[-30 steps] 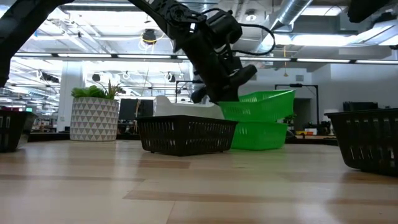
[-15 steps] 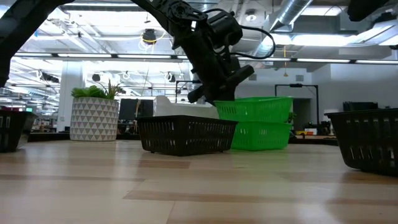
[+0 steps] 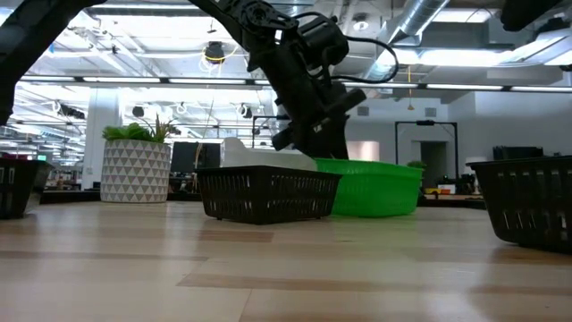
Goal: Stack baskets by color
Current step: Stack the left green bin on top of the top green bin, then adjust the bottom green bin
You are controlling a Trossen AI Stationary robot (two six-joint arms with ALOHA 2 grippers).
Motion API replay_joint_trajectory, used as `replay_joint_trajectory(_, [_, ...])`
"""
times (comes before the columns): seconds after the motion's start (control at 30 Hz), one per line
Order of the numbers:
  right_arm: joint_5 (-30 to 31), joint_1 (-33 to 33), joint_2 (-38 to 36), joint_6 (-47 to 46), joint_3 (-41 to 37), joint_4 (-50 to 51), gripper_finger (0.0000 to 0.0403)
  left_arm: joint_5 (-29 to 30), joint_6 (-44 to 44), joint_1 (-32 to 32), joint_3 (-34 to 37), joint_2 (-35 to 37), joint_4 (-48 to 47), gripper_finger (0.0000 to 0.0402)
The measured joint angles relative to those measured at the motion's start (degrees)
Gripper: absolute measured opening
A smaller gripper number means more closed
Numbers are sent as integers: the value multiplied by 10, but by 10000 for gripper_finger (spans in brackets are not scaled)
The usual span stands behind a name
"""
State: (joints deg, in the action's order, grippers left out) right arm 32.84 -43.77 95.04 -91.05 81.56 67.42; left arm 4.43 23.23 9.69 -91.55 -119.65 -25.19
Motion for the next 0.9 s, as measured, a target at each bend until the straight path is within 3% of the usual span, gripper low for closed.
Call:
replay_joint_trajectory(0.3, [-65,0,0,-33,0,41,63,-11,-31,10,-4,13,-29,175])
replay_joint_trajectory(0.67, [-230,-2,0,-100,0,145,63,-16,-81,-9,-71,20,-152,178])
replay_joint_trajectory(0.9, [-287,-41,0,-203,0,153,63,-17,-120,-39,-96,29,-175,178])
